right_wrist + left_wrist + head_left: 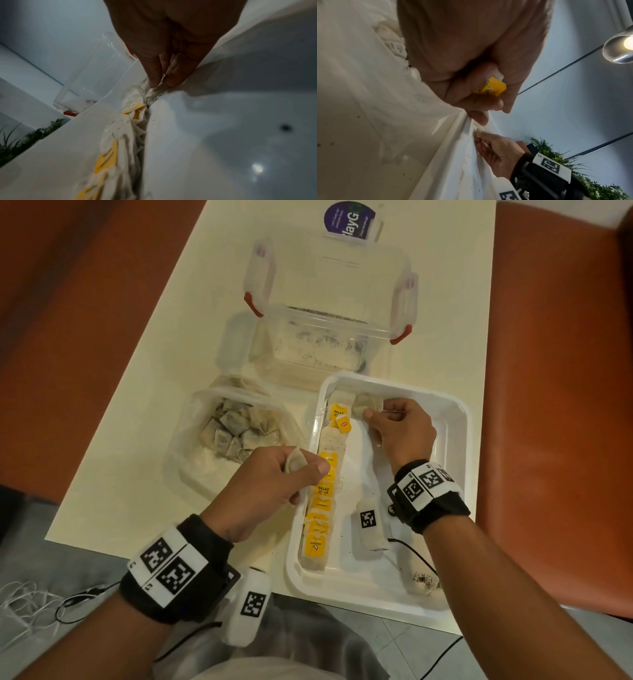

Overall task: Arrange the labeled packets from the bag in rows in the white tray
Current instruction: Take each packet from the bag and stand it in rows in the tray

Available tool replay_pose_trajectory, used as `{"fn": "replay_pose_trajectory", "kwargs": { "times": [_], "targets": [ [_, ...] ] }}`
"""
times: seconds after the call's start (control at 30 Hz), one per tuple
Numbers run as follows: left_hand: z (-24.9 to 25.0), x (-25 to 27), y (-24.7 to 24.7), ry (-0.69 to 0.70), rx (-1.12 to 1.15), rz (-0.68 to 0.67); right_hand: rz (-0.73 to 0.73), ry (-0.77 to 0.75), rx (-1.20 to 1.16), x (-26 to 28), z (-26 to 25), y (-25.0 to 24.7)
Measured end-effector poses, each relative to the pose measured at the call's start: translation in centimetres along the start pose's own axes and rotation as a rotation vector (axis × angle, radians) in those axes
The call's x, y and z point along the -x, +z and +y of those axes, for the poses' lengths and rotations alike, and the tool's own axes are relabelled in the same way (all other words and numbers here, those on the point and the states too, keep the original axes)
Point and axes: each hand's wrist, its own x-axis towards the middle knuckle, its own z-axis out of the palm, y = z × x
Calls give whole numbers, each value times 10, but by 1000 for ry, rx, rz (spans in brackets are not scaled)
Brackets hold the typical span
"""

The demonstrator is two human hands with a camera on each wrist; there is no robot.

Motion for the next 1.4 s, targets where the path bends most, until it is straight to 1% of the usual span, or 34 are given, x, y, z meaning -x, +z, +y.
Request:
{"fn": "replay_pose_trajectory", "kwargs": {
  "times": [0.13,0.4,0.5,0.6,0.67,0.73,0.8,0.83,0.9,1.1,1.27,1.33,1.4],
  "targets": [
    [0,-1,0,-11,-1,-7,50,2,-53,4,-1,1],
    [4,-2,0,-30,-24,-14,41,-42,-42,4,-5,5],
    [10,-2,-2,-90,60,-60,44,-36,-64,8,-4,2],
    [17,-4,-4,-163,270,-82,26,-78,-78,20,-9,-4],
    [22,-7,-3,-203,386,-77,-40,-141,-72,37,-19,-10],
    [26,-10,-1,-225,451,-81,-181,-241,-78,60,-30,-17],
    [29,-13,2,-222,470,-94,-325,-380,-42,80,-40,-23],
    [30,-14,3,-216,463,-105,-375,-438,-14,87,-42,-25],
    [30,-15,6,-202,440,-139,-427,-492,28,93,-44,-26],
    [35,-14,19,-137,373,-148,-410,-471,72,104,-53,-28],
    [37,-8,27,-73,322,-210,-339,-397,35,101,-51,-29],
    [35,-8,29,-59,312,-214,-310,-392,25,100,-49,-30],
    [32,-10,29,-48,301,-192,-323,-363,-33,98,-46,-32]
  ]
}}
